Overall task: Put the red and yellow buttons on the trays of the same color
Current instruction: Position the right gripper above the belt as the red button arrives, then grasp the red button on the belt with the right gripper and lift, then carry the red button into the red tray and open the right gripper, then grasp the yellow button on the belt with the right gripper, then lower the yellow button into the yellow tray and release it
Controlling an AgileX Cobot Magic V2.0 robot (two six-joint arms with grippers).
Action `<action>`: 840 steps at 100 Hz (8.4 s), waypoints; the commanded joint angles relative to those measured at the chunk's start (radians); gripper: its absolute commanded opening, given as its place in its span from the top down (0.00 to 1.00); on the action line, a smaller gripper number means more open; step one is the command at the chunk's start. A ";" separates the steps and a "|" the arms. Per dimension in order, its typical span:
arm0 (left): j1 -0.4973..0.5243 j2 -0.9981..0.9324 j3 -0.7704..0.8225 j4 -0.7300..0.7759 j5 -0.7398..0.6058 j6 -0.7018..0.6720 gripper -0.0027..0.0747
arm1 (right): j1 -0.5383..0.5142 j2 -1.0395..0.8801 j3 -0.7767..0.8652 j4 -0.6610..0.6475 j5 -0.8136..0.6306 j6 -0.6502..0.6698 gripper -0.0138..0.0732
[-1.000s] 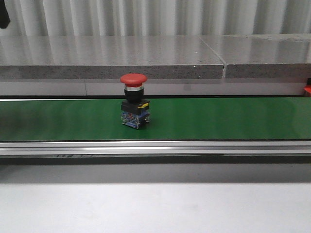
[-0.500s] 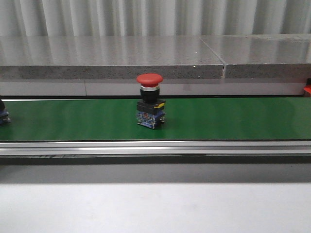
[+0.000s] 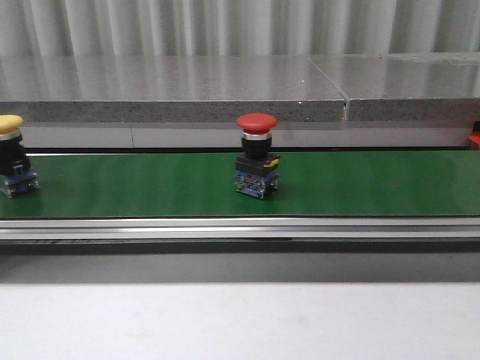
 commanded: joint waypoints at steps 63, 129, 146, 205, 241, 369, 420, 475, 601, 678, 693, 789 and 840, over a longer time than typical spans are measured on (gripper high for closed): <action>-0.007 -0.031 -0.006 -0.004 -0.092 0.000 0.99 | 0.001 0.354 -0.596 0.068 0.442 0.003 0.95; -0.007 -0.031 -0.006 -0.004 -0.092 0.000 0.99 | 0.001 0.729 -0.793 0.108 0.525 0.003 0.45; -0.007 -0.031 -0.006 -0.004 -0.092 0.000 0.99 | 0.001 0.734 -0.794 0.144 0.536 -0.010 0.10; -0.007 -0.031 -0.006 -0.004 -0.092 0.000 0.99 | 0.167 1.234 -1.000 0.287 0.602 -0.294 0.13; -0.007 -0.031 -0.006 -0.004 -0.092 0.000 0.99 | 0.194 1.463 -1.102 0.286 0.503 -0.305 0.13; -0.007 -0.031 -0.006 -0.004 -0.092 0.000 0.99 | -0.520 1.830 -1.548 0.226 0.491 -0.156 0.66; -0.007 -0.031 -0.006 -0.004 -0.092 0.000 0.99 | -0.535 1.992 -1.546 0.222 0.494 -0.156 0.65; -0.007 -0.031 -0.006 -0.004 -0.092 0.000 0.99 | -0.556 1.864 -1.549 0.238 0.489 -0.156 0.13; -0.007 -0.031 -0.006 -0.004 -0.092 0.000 0.99 | 0.061 1.350 -1.122 0.405 0.791 -0.605 0.13; -0.007 -0.031 -0.006 -0.004 -0.092 0.000 0.99 | 0.178 1.575 -1.122 0.544 0.463 -0.733 0.13; -0.007 -0.031 -0.006 -0.004 -0.092 0.000 0.99 | 0.178 1.581 -1.122 0.546 0.425 -0.733 0.13; -0.007 -0.031 -0.006 -0.004 -0.092 0.000 0.99 | -0.160 1.332 -1.211 0.400 0.555 -0.439 0.76; -0.007 -0.031 -0.006 -0.004 -0.092 0.000 0.99 | -0.744 1.373 -1.078 0.401 0.361 -0.057 0.76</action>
